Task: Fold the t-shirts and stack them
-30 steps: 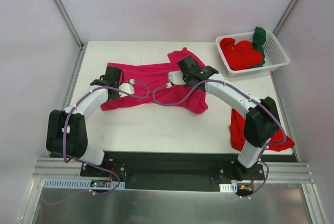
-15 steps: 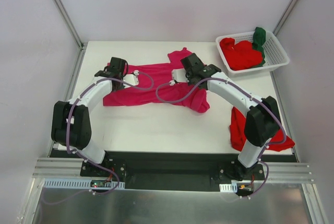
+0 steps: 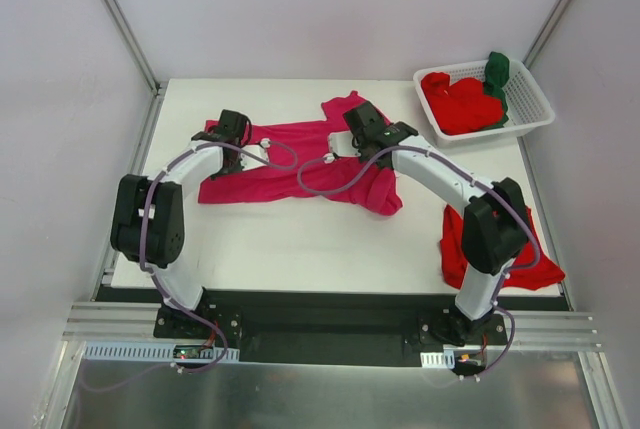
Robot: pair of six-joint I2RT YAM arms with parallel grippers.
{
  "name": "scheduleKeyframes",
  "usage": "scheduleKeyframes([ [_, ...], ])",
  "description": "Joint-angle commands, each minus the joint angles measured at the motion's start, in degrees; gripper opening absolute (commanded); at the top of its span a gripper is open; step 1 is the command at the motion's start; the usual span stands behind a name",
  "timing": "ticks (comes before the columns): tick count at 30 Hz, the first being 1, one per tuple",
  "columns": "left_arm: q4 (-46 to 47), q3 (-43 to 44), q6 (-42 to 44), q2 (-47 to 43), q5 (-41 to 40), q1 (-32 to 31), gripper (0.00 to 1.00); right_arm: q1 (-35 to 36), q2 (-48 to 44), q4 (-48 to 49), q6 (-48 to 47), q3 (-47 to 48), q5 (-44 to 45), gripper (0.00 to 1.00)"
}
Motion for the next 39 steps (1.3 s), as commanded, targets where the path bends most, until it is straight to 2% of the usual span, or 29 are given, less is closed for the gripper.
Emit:
scheduleKeyframes([
  [1, 0.33, 3.32, 0.14, 1.95, 0.59, -0.74, 0.0, -0.32, 1.54, 0.87, -1.25, 3.25, 2.33, 0.01],
  [22, 0.59, 6.85, 1.72, 8.55, 0.23, -0.74, 0.02, -0.85, 7.08, 1.57, -2.74, 7.65, 4.0, 0.01],
  [23, 0.59, 6.93, 1.63, 8.72, 0.15, -0.74, 0.07, -0.76, 7.17, 1.57, -2.83, 7.65, 3.91, 0.01],
  [25, 0.59, 7.02, 1.63, 8.98, -0.03, -0.74, 0.23, -0.85, 7.43, 1.48, -2.92, 7.65, 4.0, 0.01],
  [28, 0.59, 7.02, 1.54, 9.08, -0.29, -0.65, 0.99, -0.85, 7.69, 1.57, -3.0, 7.83, 4.0, 0.01],
  [39, 0.5, 6.32, -1.0, 4.6, 0.59, -2.93, 1.0, -0.14, 8.39, 1.57, -3.27, 9.49, 3.04, 0.01],
])
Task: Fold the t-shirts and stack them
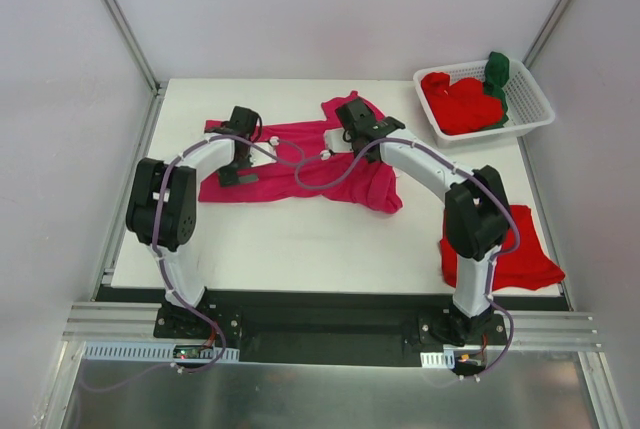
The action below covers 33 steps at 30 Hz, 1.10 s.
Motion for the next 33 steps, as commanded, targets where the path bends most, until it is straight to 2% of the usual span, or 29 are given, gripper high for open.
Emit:
scheduleKeyframes([
  [1, -1.03, 0.42, -2.51, -5.26, 0.61, -2.06, 0.99, 0.49, 0.97, 0.26, -0.97, 4.4, 0.72, 0.01],
  [5, -2.86, -0.46, -4.1, -9.92, 1.22, -3.82, 0.99, 0.67, 3.43, 0.35, -1.94, 7.22, 1.07, 0.02],
  [6, -3.31, -1.07, -4.45, -10.97, 1.4, -4.17, 0.99, 0.58, 3.78, 0.35, -2.11, 7.48, 1.24, 0.06],
  [7, -3.92, -1.25, -4.97, -13.16, 1.57, -4.78, 0.99, 0.58, 4.22, 0.43, -2.2, 7.75, 1.24, 0.31],
  [9, -5.94, -1.6, -5.59, -16.06, 1.84, -5.48, 0.99, 0.58, 4.31, 1.31, -2.2, 7.57, 1.24, 0.69],
  [10, -6.99, -1.6, -6.38, -17.04, 2.19, -6.1, 0.99, 0.67, 4.31, 2.62, -2.38, 7.31, 2.03, 0.94],
  [15, -11.48, -1.43, -8.67, -22.4, 4.03, -7.6, 0.99, 0.84, 2.47, 1.42, 0.42, 9.5, 2.66, 0.96],
  [19, -12.28, -3.09, -8.85, -23.64, 4.74, -7.69, 0.99, 1.63, 0.97, -16.67, 7.45, 13.72, -1.73, 0.96],
  [23, -12.28, -4.68, -8.76, -22.5, 4.83, -7.51, 0.99, 1.81, -1.49, -27.85, 13.87, 9.79, -6.39, 0.98],
  [27, -12.19, -4.77, -10.95, -18.65, 7.1, -6.37, 0.99, 1.55, -5.43, -38.83, 20.98, 5.66, -17.53, 0.97],
  [29, -12.19, -4.42, -13.32, -16.79, 9.13, -5.41, 0.99, 1.37, -6.5, -40.34, 24.85, 4.06, -21.67, 0.95],
  [33, -12.19, -1.61, -17.8, -11.0, 13.25, -1.81, 0.99, 0.14, -8.87, -38.96, 30.65, -0.68, -35.8, 0.86],
])
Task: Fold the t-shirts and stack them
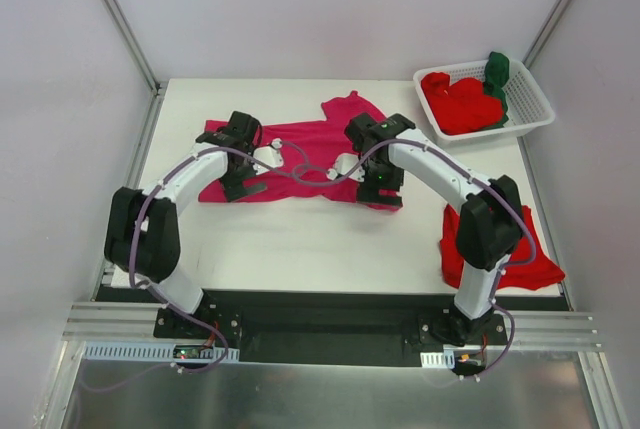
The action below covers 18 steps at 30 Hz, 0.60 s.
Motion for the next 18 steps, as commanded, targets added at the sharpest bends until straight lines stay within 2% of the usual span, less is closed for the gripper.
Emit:
scheduleKeyframes([
  [1, -1.02, 3.73, -7.99, 5.23, 6.33, 4.84, 0.99, -1.45, -5.83, -4.24, 9.53, -5.05, -18.13, 0.86],
  [6, -1.02, 6.72, -10.12, 8.84, 9.59, 8.19, 0.99, -4.97, -7.51, 0.07, 17.88, -7.62, -29.8, 0.78],
  [9, -1.02, 7.6, -11.07, 9.89, 10.73, 8.81, 0.99, -7.61, -10.31, 5.85, 21.82, -11.65, -33.25, 0.75],
  [15, -1.72, 8.65, -14.86, 9.46, 12.4, 8.9, 0.99, -8.05, -15.41, 18.44, 25.17, -22.46, -27.4, 0.72],
  [18, -3.13, 7.87, -16.7, 7.27, 15.74, 8.9, 1.0, -8.66, -18.04, 24.41, 25.27, -26.93, -24.92, 0.71],
])
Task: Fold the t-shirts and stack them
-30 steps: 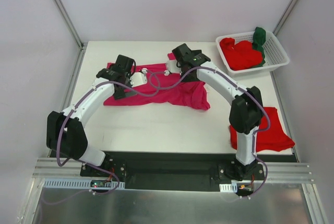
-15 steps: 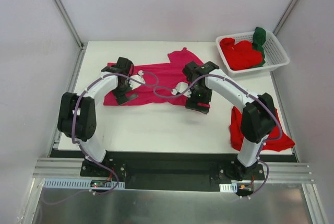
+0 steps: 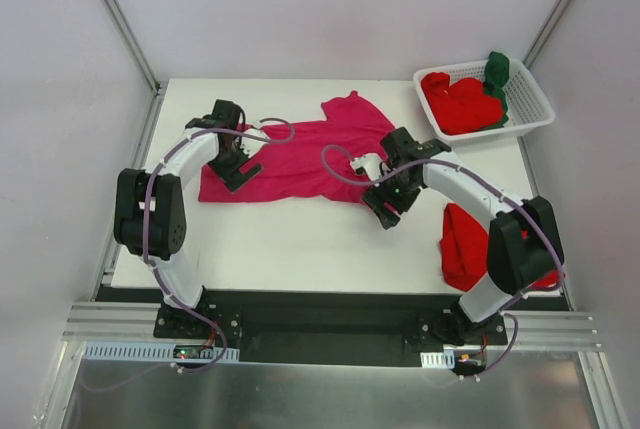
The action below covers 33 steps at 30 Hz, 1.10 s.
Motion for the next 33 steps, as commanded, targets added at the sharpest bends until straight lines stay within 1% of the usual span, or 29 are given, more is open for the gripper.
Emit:
scheduleKeyframes([
  [1, -3.46, 0.78, -4.42, -3.51, 6.56, -0.06, 0.99, -0.51, -5.34, 11.83, 3.47, -5.55, 1.88, 0.7],
  [2, -3.72, 0.35, -4.86, -4.39, 7.27, 0.02, 0.99, -0.78, -6.04, 15.24, 3.74, -6.78, 2.4, 0.66],
  [3, -4.07, 0.25, -5.48, -4.66, 8.32, -0.06, 0.99, -0.78, -6.57, 16.67, 3.92, -8.71, 2.76, 0.65],
  [4, -4.68, 0.08, -5.74, -4.83, 9.55, -0.06, 0.99, -0.6, -6.75, 17.9, 3.75, -9.77, 3.28, 0.65],
  [5, -4.86, -0.01, -6.09, -4.84, 10.26, 0.02, 0.99, -0.6, -6.57, 20.61, 3.48, -10.57, 5.98, 0.65],
  [8, -5.13, 0.16, -6.88, -4.05, 10.88, -0.06, 0.99, -0.78, -6.05, 25.54, 1.9, -12.68, 10.04, 0.65],
  [12, -5.13, 0.25, -6.8, -2.47, 10.27, -0.06, 0.99, -1.57, -5.43, 30.03, 2.34, -13.21, 9.61, 0.64],
  [17, -5.13, 1.31, -5.84, -0.97, 9.39, 0.29, 0.99, -1.66, -2.98, 34.43, 2.51, -13.3, 10.93, 0.59],
  [19, -5.13, 1.66, -5.83, -0.62, 9.3, 0.55, 0.99, -1.57, -2.36, 34.52, 2.78, -13.13, 10.67, 0.56],
  [20, -5.13, 1.75, -5.66, -0.53, 9.3, 0.73, 0.99, -1.57, -1.83, 34.35, 2.95, -13.12, 10.15, 0.54],
  [23, -5.13, 1.66, -5.05, -0.18, 8.86, 0.99, 0.99, -1.4, -0.86, 32.25, 2.78, -12.51, 9.61, 0.5],
  [25, -5.13, 1.75, -4.87, 0.08, 8.6, 1.17, 0.99, -1.39, -0.6, 31.71, 2.34, -12.07, 9.96, 0.49],
  [30, -5.13, 1.49, -4.6, 0.17, 8.33, 1.34, 0.99, -1.39, -0.86, 24.51, 2.16, -8.21, 9.18, 0.48],
  [33, -5.13, 1.57, -4.6, 0.17, 8.07, 1.34, 0.99, -1.13, -2.7, 21.35, 2.16, -7.59, 8.47, 0.46],
])
